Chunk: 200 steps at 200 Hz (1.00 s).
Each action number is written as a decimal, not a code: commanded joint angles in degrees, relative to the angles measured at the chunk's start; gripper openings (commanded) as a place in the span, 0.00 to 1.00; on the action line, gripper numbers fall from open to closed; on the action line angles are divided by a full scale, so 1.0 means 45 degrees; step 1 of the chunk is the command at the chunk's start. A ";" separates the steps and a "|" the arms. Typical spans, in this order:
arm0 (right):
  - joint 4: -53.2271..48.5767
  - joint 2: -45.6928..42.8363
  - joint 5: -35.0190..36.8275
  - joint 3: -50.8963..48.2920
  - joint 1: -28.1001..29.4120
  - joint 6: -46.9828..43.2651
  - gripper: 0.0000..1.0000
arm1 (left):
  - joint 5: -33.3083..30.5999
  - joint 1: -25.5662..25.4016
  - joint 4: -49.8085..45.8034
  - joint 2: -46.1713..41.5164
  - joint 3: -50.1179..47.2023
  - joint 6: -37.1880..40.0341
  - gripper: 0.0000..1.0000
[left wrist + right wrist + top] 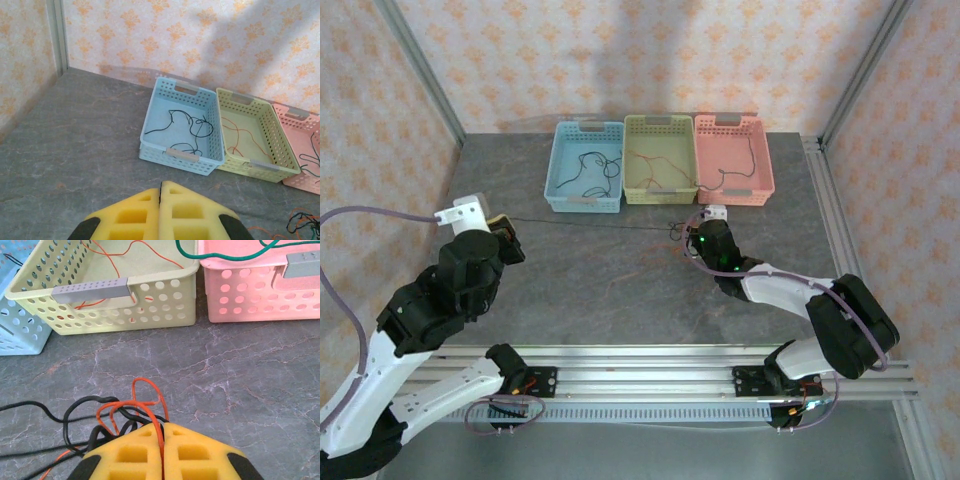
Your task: Untangle the cables
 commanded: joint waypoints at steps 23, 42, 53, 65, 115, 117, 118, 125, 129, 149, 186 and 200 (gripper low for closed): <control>-0.0215 -0.0168 0.0863 -0.0163 -0.0030 0.0147 0.04 | -0.1092 0.0103 -0.0572 -0.0588 0.0983 -0.0080 0.00; -0.0178 -0.0186 0.0759 -0.0170 -0.0050 0.0168 0.16 | -0.0981 0.0103 -0.0706 -0.0581 0.1287 0.0064 0.00; -0.0009 -0.0201 0.0491 -0.0196 -0.0040 0.0176 0.25 | -0.0785 0.0113 -0.0768 -0.0522 0.1386 0.0111 0.00; 0.0154 -0.0258 0.0184 -0.0255 -0.0050 0.0177 0.31 | -0.0495 0.0103 -0.0805 -0.0416 0.1433 0.0120 0.00; 0.0094 -0.0265 0.0061 -0.0224 -0.0045 0.0072 0.31 | -0.0207 0.0103 -0.0736 -0.0270 0.1379 0.0158 0.00; 0.0070 -0.0255 0.0066 -0.0207 -0.0047 0.0071 0.30 | -0.0199 0.0093 -0.0739 -0.0268 0.1398 0.0159 0.00; 0.0069 -0.0250 0.0077 -0.0204 -0.0044 0.0070 0.30 | -0.0181 0.0098 -0.0739 -0.0258 0.1405 0.0159 0.00; 0.0013 -0.0200 0.0090 -0.0183 -0.0059 0.0070 0.30 | -0.0093 0.0103 -0.0717 -0.0253 0.1430 0.0230 0.00; -0.0007 -0.0177 0.0088 -0.0179 -0.0033 0.0070 0.29 | -0.0054 0.0103 -0.0739 -0.0243 0.1476 0.0253 0.00; -0.0134 -0.0119 0.0173 -0.0104 -0.0040 0.0066 0.29 | -0.0019 0.0103 -0.0933 -0.0189 0.1754 0.0312 0.00; -0.1102 0.0050 0.1659 0.0176 -0.0058 0.0138 0.38 | -0.0204 0.0108 -0.1436 -0.0637 0.2130 0.0392 0.00; -0.1435 0.0218 0.2218 0.0311 -0.0082 0.0329 0.46 | -0.0281 0.0103 -0.1593 -0.0892 0.2243 0.0393 0.00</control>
